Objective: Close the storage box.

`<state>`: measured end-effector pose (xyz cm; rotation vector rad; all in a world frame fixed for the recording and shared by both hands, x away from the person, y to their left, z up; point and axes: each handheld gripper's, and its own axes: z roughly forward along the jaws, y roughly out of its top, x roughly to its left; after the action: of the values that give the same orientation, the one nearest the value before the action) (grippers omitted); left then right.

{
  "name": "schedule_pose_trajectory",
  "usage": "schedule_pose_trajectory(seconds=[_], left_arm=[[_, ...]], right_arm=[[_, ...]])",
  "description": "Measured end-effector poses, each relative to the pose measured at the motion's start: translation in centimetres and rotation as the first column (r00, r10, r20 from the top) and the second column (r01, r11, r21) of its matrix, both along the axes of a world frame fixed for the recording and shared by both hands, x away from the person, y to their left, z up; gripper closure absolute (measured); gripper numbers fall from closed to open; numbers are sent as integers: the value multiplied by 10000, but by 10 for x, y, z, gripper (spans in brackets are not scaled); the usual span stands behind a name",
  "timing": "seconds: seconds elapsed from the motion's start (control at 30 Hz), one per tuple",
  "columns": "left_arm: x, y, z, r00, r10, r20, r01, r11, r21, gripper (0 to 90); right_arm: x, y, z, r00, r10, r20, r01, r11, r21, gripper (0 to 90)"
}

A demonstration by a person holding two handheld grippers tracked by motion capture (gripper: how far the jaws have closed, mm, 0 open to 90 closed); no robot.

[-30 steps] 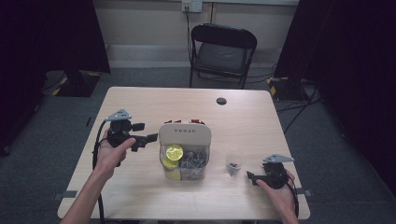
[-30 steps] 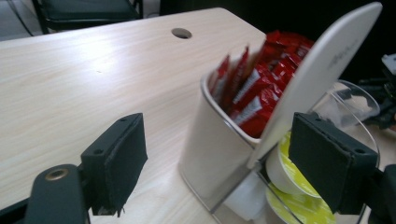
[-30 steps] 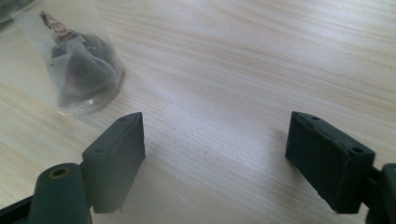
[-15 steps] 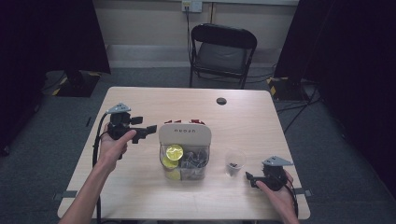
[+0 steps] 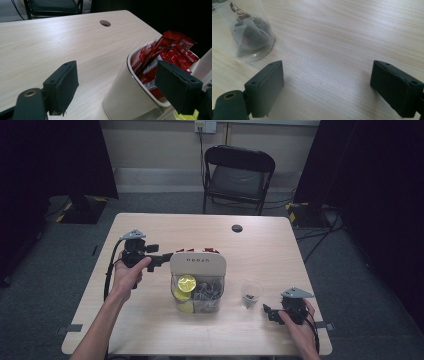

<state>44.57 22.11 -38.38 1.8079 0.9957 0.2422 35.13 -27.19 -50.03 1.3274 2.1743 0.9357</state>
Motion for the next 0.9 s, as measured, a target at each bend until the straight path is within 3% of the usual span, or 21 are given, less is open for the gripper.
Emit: schedule_pose_trajectory(seconds=[0.67, 0.77, 0.9], left_arm=[[-13, -10, 9, 9982, -517, 301, 521, 9986, -103, 213], [-16, -10, 8, 9972, -736, 138, 743, 9959, -513, 214], [-18, -10, 9, 9974, -682, 242, 687, 9974, -209, 213]], right_arm=[[0, 0, 0, 10000, -2, 0, 2, 10000, -1, 110], [0, 0, 0, 10000, -3, 8, 3, 10000, 2, 111], [0, 0, 0, 10000, 9, 9, -9, 10000, -1, 111]])
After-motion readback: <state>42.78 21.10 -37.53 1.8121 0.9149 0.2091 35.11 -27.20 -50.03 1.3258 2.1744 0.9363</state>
